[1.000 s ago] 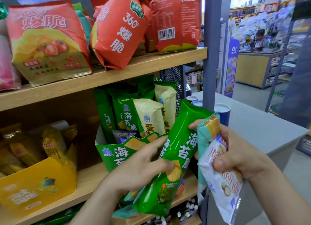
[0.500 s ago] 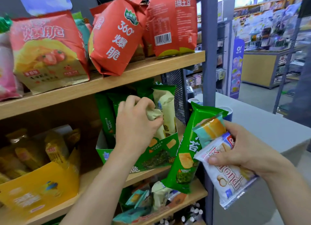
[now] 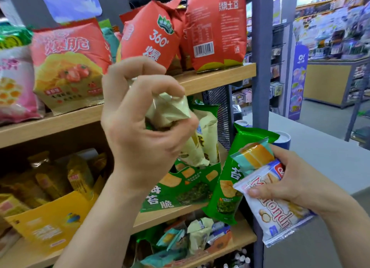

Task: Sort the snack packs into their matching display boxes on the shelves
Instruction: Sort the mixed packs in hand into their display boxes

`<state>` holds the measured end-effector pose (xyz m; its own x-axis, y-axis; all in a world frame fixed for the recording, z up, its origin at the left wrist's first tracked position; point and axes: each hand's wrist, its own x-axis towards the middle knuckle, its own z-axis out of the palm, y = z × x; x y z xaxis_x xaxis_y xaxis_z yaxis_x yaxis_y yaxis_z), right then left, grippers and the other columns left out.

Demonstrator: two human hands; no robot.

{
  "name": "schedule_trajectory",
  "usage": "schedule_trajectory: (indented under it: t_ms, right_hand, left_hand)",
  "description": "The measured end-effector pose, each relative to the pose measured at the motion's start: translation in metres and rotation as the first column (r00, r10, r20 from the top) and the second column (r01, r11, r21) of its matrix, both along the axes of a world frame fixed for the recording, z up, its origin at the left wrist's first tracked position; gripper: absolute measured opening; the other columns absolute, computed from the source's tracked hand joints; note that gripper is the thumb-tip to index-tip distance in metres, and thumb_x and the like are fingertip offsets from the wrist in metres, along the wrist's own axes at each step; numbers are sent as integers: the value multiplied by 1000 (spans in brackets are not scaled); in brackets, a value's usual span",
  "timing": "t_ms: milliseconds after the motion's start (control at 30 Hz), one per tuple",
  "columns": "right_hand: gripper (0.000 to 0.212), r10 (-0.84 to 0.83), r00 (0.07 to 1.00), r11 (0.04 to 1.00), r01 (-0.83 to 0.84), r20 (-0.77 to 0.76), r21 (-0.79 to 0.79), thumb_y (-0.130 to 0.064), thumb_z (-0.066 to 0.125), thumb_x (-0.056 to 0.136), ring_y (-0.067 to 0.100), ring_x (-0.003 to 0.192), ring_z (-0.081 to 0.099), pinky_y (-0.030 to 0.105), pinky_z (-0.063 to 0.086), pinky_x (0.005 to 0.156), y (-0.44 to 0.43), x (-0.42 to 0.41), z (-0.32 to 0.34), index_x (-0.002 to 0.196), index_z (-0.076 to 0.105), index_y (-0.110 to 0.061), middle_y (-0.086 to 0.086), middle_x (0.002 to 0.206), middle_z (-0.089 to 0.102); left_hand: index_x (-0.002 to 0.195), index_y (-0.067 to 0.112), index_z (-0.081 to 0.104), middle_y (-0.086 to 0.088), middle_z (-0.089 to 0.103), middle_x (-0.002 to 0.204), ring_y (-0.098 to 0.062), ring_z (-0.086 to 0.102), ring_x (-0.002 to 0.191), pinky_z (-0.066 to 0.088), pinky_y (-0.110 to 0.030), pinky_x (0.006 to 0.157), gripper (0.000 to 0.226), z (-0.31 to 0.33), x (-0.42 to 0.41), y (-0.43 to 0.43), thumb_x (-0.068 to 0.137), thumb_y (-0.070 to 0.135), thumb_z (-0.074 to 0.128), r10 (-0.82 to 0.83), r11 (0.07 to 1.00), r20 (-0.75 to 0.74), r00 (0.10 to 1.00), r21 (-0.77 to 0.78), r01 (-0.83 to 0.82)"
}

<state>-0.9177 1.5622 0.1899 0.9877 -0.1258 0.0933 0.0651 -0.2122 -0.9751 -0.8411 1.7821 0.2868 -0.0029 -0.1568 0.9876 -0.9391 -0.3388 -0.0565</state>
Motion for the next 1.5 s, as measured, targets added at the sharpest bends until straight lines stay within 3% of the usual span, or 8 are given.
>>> schedule_trajectory:
  t_ms: [133,367,600,833,1100,1233,1367,1500]
  right_hand:
    - [56,-25,1000,1000,25,-13,-9,-14,90,48,32,66,73,34,58,55,2,-2,7,97,68,-29,16,80,75]
    - [85,-149,989,984,146,-22,-99,-18,88,42,12,53,69,19,51,47,14,-18,15,119,54,-27,3,67,74]
    - [72,-286,957,950,291,55,-115,-28,94,43,-1,52,66,10,46,47,13,-41,16,101,52,-41,-9,66,73]
    - [58,-222,948,959,254,228,-125,-21,87,37,6,51,68,12,48,46,-12,-34,22,91,65,-22,-8,66,74]
    - [62,-173,899,985,150,401,89,-49,94,23,8,57,71,18,53,47,-50,-16,30,78,68,-49,-13,72,75]
    - [66,-166,860,983,108,482,147,-64,90,22,7,63,73,24,57,50,-56,-8,31,82,67,-49,-14,79,75]
    - [49,-164,843,982,89,513,168,-46,90,37,7,66,73,24,59,53,-55,3,27,79,66,-52,-15,80,75]
    - [46,-158,852,982,85,499,166,-34,82,37,3,63,71,17,55,51,-52,8,24,73,64,-56,-18,75,74]
  left_hand:
    - [88,19,60,-12,51,92,-22,48,91,42,-46,80,16,16,-20,11,76,13,67,-18,997,51,999,70,14]
    - [74,25,69,6,50,84,-16,41,82,28,-23,68,15,-2,-3,9,74,39,77,291,869,-300,909,481,-119]
    - [149,45,13,11,50,76,-20,36,92,40,-34,60,72,-21,24,-27,89,39,54,601,604,-202,774,749,-273]
    - [145,46,27,2,66,99,-26,50,106,36,-33,61,53,-21,42,-59,96,37,47,720,512,-170,673,785,-349]
    - [114,42,61,21,39,73,-15,44,95,49,-37,70,26,-29,32,-62,95,26,52,681,691,-371,631,611,-387]
    - [94,32,70,17,61,81,-15,52,98,43,-33,68,18,-34,25,-54,89,20,59,631,770,-346,694,384,-509]
    - [98,35,65,18,55,74,-15,54,86,46,-36,70,12,-36,17,-51,94,32,55,627,776,-441,642,429,-463]
    - [130,32,43,10,52,80,-17,49,74,40,-33,64,62,-36,18,-66,86,76,39,803,594,-436,406,631,-499]
